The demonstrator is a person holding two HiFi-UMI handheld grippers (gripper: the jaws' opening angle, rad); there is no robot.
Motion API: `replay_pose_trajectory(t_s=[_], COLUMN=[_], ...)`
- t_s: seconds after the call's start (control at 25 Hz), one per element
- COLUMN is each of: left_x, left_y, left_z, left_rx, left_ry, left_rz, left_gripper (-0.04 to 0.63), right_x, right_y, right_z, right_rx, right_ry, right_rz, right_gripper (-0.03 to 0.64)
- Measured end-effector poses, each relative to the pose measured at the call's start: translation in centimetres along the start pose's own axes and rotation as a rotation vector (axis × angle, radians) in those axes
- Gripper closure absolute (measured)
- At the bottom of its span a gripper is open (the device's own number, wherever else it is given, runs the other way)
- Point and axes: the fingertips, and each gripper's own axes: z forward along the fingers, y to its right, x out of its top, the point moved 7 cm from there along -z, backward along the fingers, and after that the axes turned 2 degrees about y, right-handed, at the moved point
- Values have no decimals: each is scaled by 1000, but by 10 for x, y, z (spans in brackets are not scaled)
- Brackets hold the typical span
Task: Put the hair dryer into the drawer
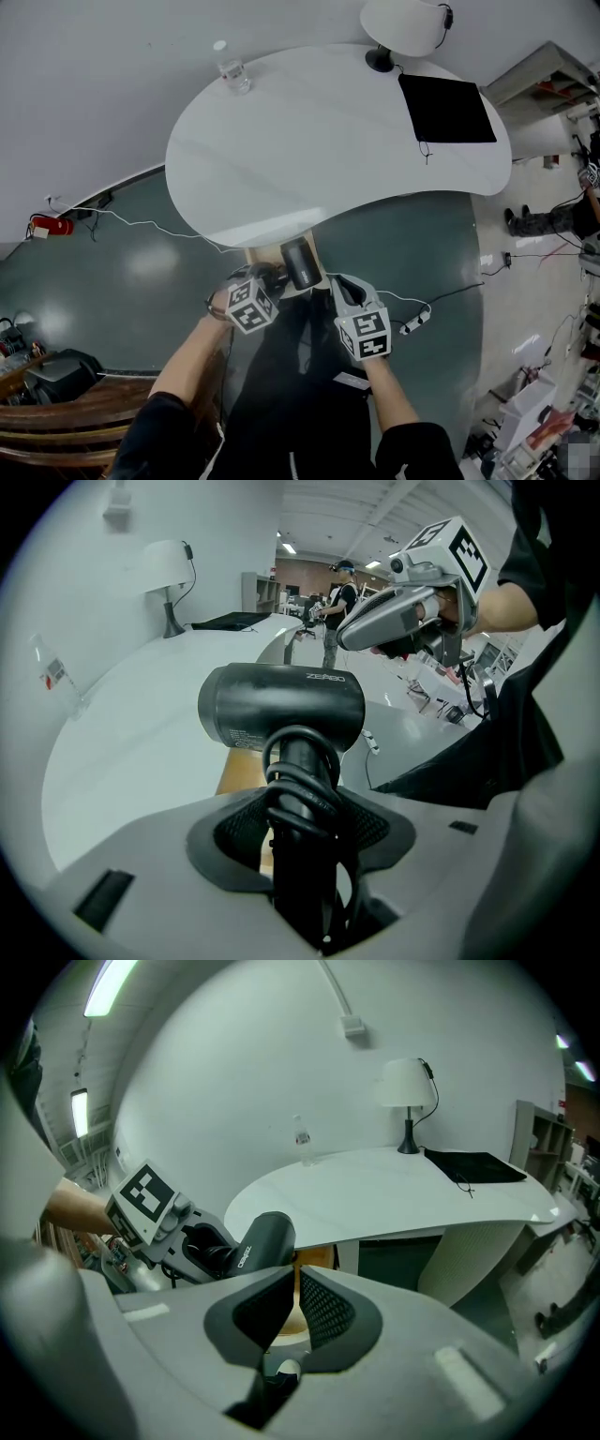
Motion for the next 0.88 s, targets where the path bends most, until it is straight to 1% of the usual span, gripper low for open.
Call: replay_pose_trajectory(t_s=[0.52,0.88], left_x=[-9,-12], left_y=[-13,-14], left_z=[32,52], left_rx=[-46,-58], left_ry=[-59,-84], left_rz=[97,106], left_gripper=[379,379], right_x=[-10,-20], right_y=[-1,2], right_z=[12,16], right_rx=[-37,-47], right_ry=[-12,-34], right_rz=[51,64], right_gripper=[608,609])
